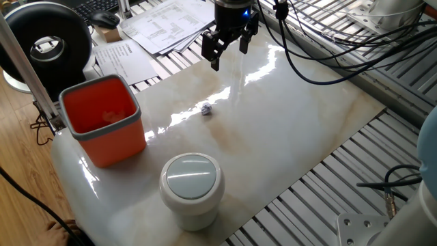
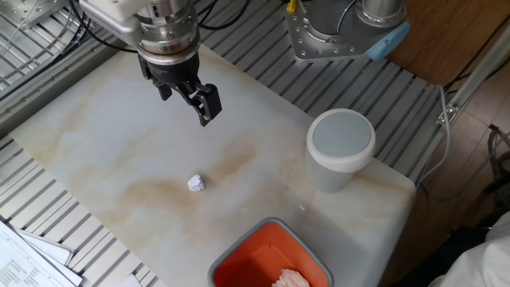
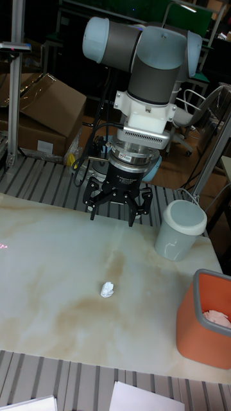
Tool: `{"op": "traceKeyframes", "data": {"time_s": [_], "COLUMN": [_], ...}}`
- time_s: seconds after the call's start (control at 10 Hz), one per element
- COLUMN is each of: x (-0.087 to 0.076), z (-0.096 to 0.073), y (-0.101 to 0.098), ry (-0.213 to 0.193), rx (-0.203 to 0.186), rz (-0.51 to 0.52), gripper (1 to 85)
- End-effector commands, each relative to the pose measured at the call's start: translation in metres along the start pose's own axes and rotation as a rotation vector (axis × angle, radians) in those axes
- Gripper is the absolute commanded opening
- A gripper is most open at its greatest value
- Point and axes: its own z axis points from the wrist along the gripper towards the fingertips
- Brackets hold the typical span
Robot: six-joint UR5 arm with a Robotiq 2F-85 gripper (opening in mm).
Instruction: Put the garbage in the trash can
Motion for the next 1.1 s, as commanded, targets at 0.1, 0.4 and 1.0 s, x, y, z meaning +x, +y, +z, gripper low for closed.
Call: {"op": "traceKeyframes", "data": {"time_s": [0.1, 0.4, 1.0], "x": [0.003, -0.011, -0.012], "z": [-0.001, 0.004, 0.009], "y": [0.025, 0.021, 0.032], "ry": [0.013, -0.057, -0.082], "rx": [-0.087, -0.027, -0.064], "rz": [0.122, 0.095, 0.125], "gripper": [1.0, 1.0, 1.0]}}
